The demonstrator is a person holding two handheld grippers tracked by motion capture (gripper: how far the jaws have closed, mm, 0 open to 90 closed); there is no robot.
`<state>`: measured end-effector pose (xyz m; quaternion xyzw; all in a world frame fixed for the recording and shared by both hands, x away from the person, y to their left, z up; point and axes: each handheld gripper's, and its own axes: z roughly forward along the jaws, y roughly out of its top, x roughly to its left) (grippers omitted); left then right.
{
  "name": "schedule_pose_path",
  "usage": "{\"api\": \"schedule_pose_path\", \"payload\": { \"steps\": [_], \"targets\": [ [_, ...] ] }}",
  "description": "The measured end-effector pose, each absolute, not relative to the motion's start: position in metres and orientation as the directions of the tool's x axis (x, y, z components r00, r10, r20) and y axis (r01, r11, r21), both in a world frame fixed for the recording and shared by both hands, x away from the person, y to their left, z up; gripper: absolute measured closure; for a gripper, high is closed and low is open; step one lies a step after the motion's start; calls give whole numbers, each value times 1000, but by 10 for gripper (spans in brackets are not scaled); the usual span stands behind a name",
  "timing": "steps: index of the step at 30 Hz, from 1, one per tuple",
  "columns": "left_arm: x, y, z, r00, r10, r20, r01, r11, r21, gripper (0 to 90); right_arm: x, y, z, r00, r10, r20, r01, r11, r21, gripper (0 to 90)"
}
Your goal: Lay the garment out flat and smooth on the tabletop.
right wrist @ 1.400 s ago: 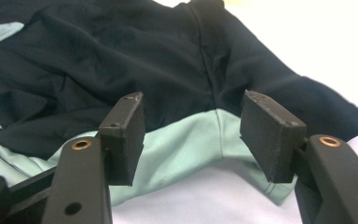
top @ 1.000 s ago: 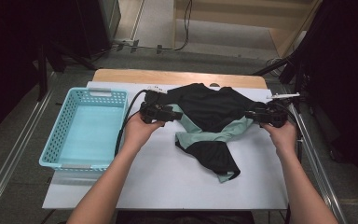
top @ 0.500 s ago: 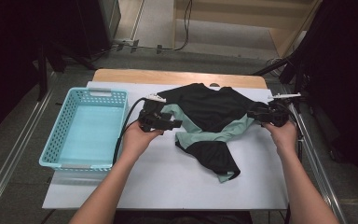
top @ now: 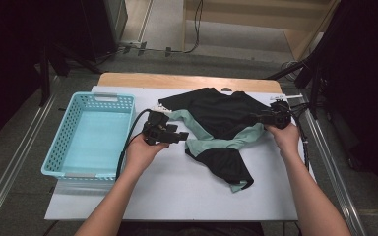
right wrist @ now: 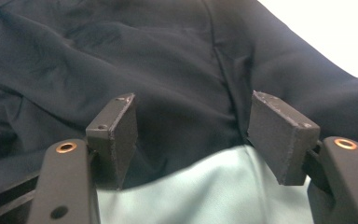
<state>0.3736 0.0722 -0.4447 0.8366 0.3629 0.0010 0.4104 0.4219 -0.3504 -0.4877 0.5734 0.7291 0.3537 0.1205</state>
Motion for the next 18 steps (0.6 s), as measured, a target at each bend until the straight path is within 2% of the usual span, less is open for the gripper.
{"api": "schedule_pose_path", "payload": {
  "steps": [6,11,14,18],
  "targets": [
    [370,76,-449,731,615,-296,614,-401,680,401,431,-338,-495,-308,928,210,759,106,643,303],
    [369,79,-450,723,624,-295,619,-396,679,401,435,-333,-502,-308,940,146,759,151,634,309],
    [368,80,-451,721,627,-295,619,-391,681,401,435,-336,-500,-285,948,144,760,132,636,315],
    [369,80,-453,719,628,-297,624,-395,675,401,436,-339,-505,-279,941,193,776,103,622,325]
  ]
}}
